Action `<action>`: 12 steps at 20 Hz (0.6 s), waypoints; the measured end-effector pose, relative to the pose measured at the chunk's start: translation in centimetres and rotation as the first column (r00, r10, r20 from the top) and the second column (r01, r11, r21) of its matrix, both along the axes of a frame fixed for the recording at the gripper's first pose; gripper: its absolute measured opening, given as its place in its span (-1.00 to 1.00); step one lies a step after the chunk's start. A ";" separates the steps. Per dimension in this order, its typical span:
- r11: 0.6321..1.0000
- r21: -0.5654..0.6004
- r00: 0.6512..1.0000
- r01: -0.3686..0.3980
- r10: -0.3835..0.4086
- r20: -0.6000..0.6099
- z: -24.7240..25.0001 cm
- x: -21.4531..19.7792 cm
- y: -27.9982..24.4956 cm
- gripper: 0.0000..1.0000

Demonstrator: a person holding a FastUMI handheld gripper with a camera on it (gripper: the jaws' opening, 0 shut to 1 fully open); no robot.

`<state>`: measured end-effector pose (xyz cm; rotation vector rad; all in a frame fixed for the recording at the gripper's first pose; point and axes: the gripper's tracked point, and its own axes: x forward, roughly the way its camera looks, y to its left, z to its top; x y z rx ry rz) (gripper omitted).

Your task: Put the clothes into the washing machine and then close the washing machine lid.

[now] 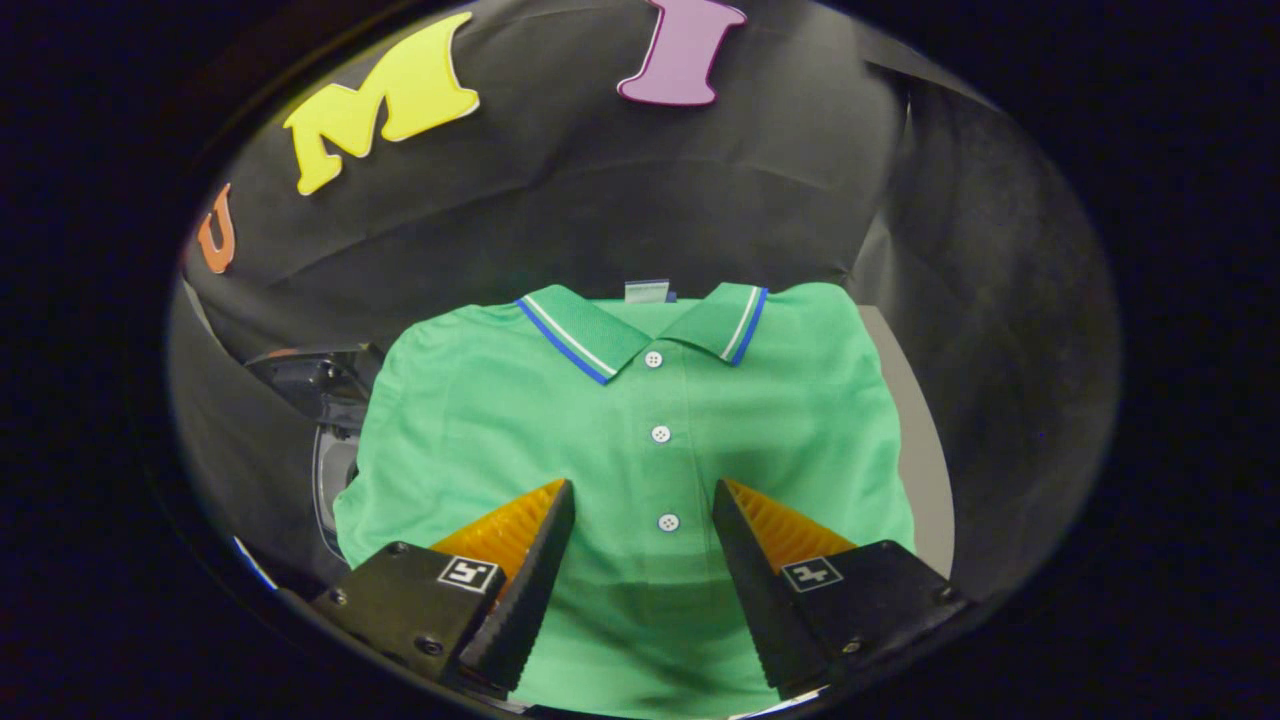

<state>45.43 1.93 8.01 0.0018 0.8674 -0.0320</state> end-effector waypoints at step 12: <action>0.998 0.057 0.998 -0.017 0.013 0.064 0.1 -0.3 0.6 -0.88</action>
